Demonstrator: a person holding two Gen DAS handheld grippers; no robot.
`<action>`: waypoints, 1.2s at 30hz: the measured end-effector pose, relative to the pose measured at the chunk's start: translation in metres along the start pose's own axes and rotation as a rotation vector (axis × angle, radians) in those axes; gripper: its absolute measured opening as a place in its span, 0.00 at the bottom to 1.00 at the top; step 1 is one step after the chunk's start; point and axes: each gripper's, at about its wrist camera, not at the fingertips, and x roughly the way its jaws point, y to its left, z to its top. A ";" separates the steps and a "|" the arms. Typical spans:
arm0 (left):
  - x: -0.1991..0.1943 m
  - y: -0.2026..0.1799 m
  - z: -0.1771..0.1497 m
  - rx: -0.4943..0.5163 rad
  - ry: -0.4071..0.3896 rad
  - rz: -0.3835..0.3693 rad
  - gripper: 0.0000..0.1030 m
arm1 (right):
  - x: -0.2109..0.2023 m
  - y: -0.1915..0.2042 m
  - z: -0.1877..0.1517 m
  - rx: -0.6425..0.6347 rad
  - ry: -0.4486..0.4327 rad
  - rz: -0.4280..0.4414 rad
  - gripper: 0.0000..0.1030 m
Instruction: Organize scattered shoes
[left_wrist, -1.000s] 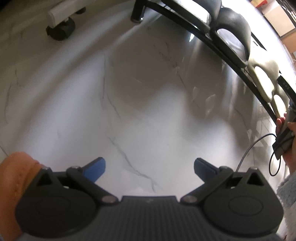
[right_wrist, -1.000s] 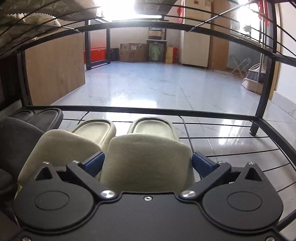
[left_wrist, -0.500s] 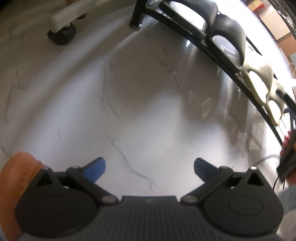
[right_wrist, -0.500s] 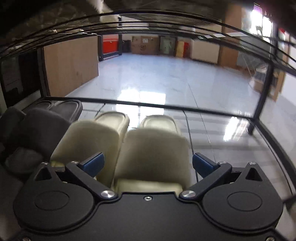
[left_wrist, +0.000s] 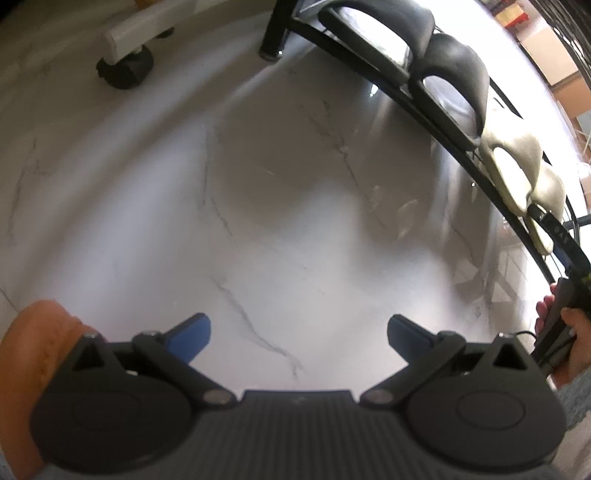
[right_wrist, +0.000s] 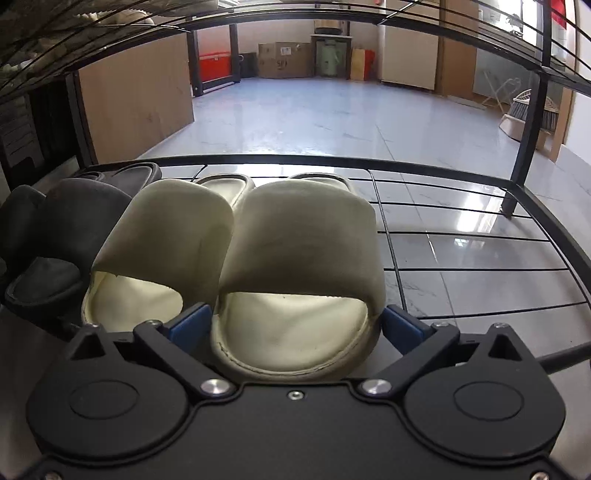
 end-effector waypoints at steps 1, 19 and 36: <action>0.001 -0.001 0.000 0.004 0.003 0.002 0.99 | 0.000 -0.001 0.000 -0.008 -0.003 0.004 0.98; 0.003 0.001 -0.001 -0.001 0.014 -0.001 0.99 | -0.009 -0.017 0.008 0.001 -0.020 0.007 1.00; 0.006 0.000 -0.002 -0.004 0.029 0.015 0.99 | 0.032 -0.006 0.034 0.149 -0.063 -0.057 0.99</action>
